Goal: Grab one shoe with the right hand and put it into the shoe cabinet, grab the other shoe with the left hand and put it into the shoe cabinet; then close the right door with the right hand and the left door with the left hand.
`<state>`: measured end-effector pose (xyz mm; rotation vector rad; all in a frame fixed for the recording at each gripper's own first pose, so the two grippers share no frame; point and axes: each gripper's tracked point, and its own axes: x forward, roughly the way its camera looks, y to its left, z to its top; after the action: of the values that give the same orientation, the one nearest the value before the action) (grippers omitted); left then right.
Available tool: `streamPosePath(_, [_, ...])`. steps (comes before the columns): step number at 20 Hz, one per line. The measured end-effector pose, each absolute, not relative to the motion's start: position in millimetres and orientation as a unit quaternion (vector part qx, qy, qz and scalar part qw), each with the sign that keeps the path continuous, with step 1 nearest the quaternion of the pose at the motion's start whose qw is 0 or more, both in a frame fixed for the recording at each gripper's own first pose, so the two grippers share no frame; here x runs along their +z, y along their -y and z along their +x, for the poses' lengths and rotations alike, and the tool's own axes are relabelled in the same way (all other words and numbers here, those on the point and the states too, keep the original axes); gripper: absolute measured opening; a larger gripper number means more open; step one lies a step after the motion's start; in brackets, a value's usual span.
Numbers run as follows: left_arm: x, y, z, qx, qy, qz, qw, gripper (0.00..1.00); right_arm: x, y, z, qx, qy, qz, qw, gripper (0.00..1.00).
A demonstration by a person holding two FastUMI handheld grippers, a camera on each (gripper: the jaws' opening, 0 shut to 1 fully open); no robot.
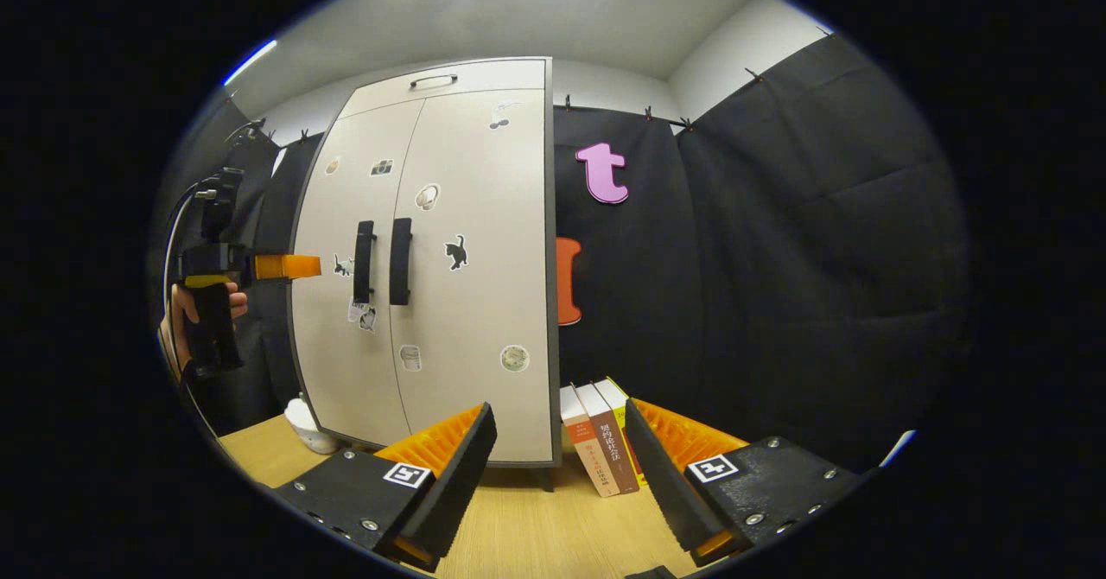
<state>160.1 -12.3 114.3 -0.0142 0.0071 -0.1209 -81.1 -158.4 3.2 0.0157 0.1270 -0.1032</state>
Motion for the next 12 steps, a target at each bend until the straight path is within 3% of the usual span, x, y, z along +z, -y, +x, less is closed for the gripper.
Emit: streamPosePath(12, [41, -33, 34, 0.005, -0.032, -0.021, 0.999, 0.96, -12, 98, -79, 0.008, -0.069, 0.024, 0.997, 0.93])
